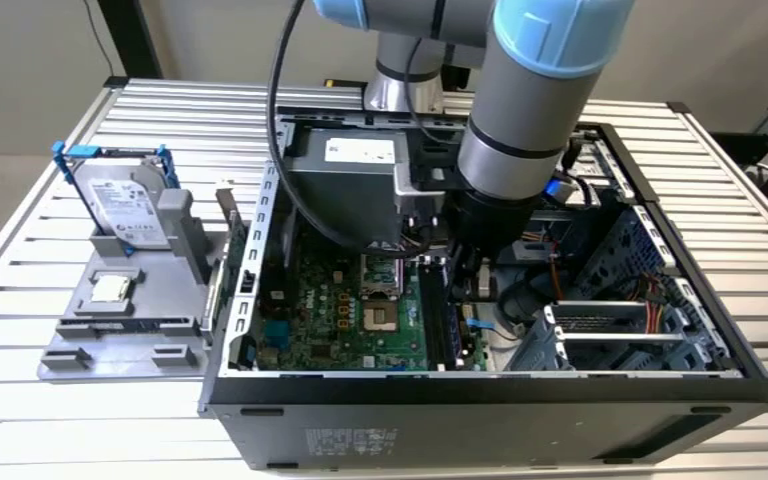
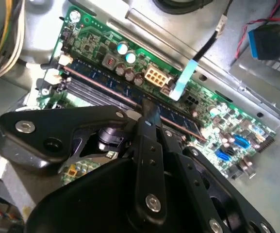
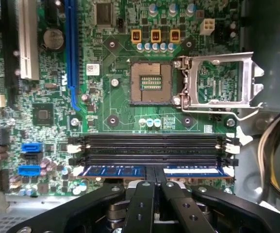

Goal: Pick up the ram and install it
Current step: 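Press down the ram until it locks into place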

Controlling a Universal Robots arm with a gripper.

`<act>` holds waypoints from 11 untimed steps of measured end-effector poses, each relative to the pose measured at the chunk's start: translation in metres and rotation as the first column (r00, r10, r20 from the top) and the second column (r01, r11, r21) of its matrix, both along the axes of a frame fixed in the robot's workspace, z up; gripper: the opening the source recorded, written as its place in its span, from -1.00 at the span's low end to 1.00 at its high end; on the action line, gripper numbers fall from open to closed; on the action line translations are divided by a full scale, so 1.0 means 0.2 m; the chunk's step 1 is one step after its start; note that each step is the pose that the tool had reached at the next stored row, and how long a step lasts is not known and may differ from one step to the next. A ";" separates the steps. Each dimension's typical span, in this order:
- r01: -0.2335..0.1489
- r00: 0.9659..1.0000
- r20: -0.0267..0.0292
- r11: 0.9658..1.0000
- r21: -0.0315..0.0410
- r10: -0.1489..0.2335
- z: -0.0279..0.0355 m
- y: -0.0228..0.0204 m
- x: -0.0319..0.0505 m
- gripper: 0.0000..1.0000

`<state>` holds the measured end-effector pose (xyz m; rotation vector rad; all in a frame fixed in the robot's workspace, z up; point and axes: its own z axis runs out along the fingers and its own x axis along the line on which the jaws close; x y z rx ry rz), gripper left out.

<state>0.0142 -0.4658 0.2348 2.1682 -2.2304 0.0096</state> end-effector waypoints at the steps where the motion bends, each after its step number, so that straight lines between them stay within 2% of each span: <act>1: 0.000 1.000 0.000 1.000 0.000 0.000 0.023 0.000 0.000 -1.00; 4: 0.000 1.000 0.000 1.000 0.000 0.000 0.088 0.000 0.000 -1.00; 11: 0.000 1.000 -0.003 1.000 0.000 0.000 0.185 0.000 0.000 -1.00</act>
